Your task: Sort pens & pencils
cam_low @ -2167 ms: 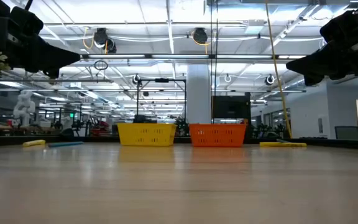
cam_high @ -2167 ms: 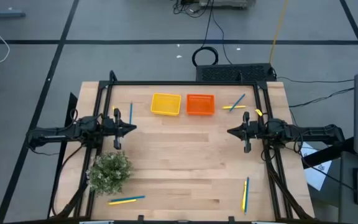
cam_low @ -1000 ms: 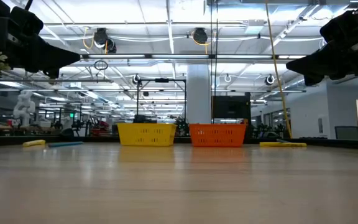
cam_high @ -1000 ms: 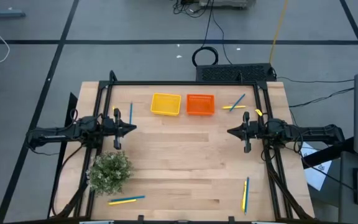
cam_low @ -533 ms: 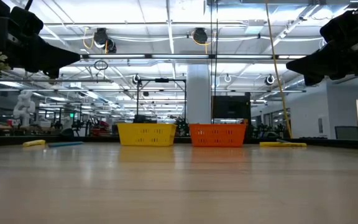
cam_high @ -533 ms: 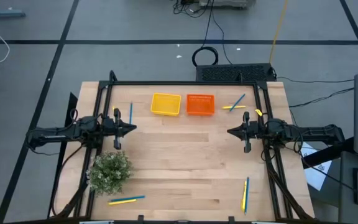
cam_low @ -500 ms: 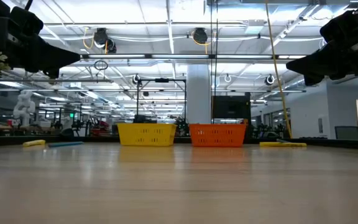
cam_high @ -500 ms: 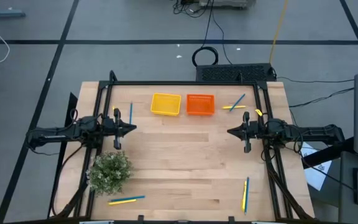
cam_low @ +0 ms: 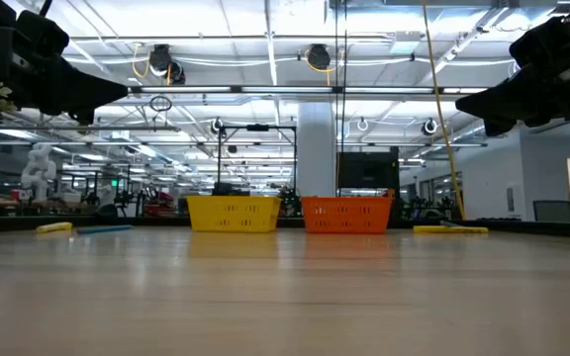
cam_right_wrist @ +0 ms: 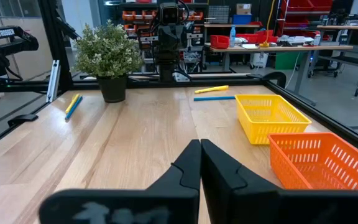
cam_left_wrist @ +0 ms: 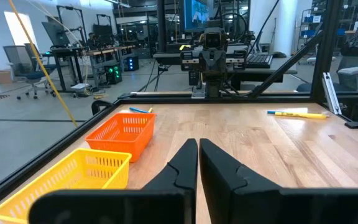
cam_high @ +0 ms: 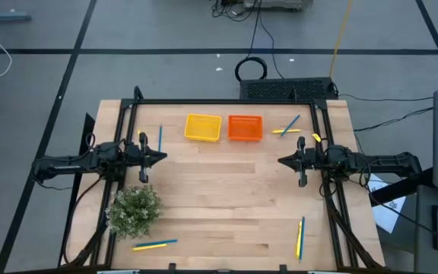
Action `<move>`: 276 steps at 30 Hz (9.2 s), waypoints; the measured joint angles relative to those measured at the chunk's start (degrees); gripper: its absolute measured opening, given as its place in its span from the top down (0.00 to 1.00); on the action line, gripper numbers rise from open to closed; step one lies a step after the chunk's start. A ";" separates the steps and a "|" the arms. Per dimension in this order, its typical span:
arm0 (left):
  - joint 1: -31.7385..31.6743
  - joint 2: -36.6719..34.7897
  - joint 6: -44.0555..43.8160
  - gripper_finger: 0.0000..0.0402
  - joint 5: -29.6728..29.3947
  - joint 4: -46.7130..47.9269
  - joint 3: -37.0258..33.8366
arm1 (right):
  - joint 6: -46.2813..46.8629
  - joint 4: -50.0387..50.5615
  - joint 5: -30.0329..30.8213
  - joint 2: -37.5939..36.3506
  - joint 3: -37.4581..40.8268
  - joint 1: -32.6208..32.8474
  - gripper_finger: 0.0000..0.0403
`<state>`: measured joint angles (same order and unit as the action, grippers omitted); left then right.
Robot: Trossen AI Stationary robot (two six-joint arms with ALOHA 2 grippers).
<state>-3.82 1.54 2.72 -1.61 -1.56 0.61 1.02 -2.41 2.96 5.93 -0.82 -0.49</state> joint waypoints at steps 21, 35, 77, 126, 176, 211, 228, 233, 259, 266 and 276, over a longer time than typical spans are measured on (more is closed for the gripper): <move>0.01 9.09 -10.39 0.94 -7.24 -13.46 6.51 | -0.02 0.02 -0.02 0.02 0.00 0.00 1.00; -3.92 50.33 -26.62 0.94 -30.46 42.11 45.85 | -0.02 0.04 -0.02 0.04 -0.01 0.00 1.00; -44.95 69.21 -45.34 0.66 -16.31 36.78 25.73 | 0.00 0.06 -0.02 0.04 -0.01 0.00 1.00; -44.07 57.57 -30.25 1.00 -11.19 34.63 25.36 | -0.01 0.06 -0.02 0.02 -0.01 0.00 1.00; -43.68 69.65 -27.03 0.65 -11.80 31.56 25.65 | -0.02 0.06 -0.02 0.02 -0.01 0.00 1.00; -43.66 59.73 -25.93 0.99 -11.63 33.08 25.41 | -0.02 0.06 -0.02 0.03 -0.02 0.00 1.00; -47.05 64.02 -27.01 0.58 -15.28 34.12 25.47 | -0.02 0.06 -0.02 0.04 -0.02 0.00 1.00; -47.63 66.39 -26.14 0.55 -11.97 34.02 25.50 | -0.02 0.08 -0.02 0.02 -0.01 0.00 1.00; -46.89 67.99 -23.79 0.92 -10.21 35.67 27.28 | -0.02 0.06 -0.02 0.04 -0.02 0.00 1.00; -45.05 61.97 -23.34 0.92 -10.43 36.14 35.16 | -0.02 0.06 -0.02 0.02 -0.02 0.00 1.00; -31.82 52.55 -18.49 0.92 -5.32 11.66 37.24 | -0.02 0.06 -0.02 0.04 0.00 0.00 1.00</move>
<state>-35.64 54.09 -15.77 -6.93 10.10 37.85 0.99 -2.35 2.94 5.98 -0.82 -0.49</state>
